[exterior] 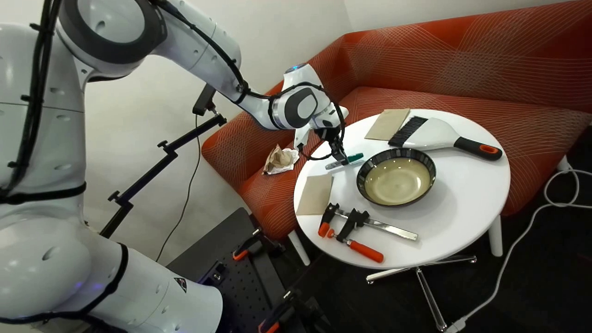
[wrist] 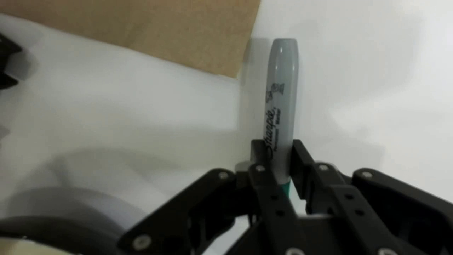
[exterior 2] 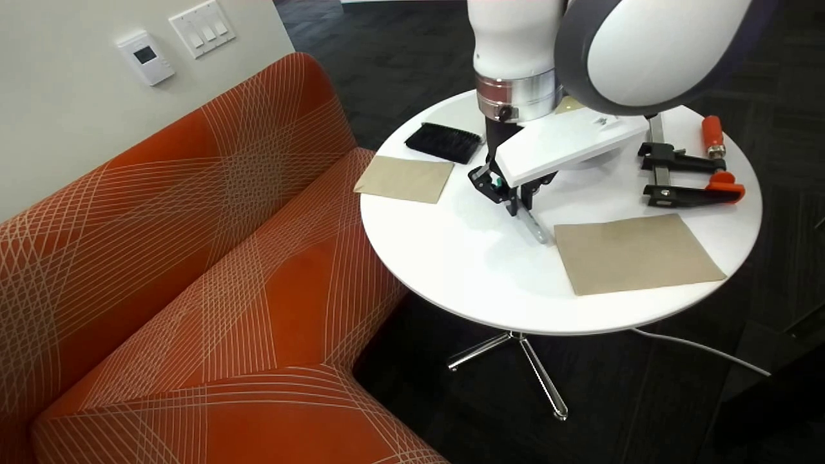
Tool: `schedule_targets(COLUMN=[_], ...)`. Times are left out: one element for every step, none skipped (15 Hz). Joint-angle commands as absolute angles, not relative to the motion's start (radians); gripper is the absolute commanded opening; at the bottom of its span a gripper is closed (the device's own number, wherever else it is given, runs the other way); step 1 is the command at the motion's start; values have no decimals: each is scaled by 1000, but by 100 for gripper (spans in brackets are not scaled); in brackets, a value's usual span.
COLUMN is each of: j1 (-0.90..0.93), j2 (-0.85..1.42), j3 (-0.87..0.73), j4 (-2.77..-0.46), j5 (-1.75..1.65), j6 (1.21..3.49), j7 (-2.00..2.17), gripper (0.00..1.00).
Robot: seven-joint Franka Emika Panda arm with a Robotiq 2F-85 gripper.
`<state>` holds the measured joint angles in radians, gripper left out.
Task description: Pick up the pen from the table and put it in the bowl.
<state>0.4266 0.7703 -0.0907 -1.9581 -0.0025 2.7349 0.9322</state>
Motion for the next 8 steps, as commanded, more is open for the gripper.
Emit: schedule_targets(j1=[492,515,533,554,561,565,572,567], j2=[610,571,536,505,477,455,438,425], j3=[-148,-177,-203,-240,-265,-290,-317,-333], j4=[-2086,-2114,-2138,-2158,-2174,-2184,-2189,-2189], j5=[-22,-40,-61,-97,-129,-167,-211,-250], j6=[2716,2717,2718,2718,2715,2710,2700,2687], j7=[994,1022,1049,1085,1118,1153,1193,1225], gripper=[5,5,5,5,5,5,5,5])
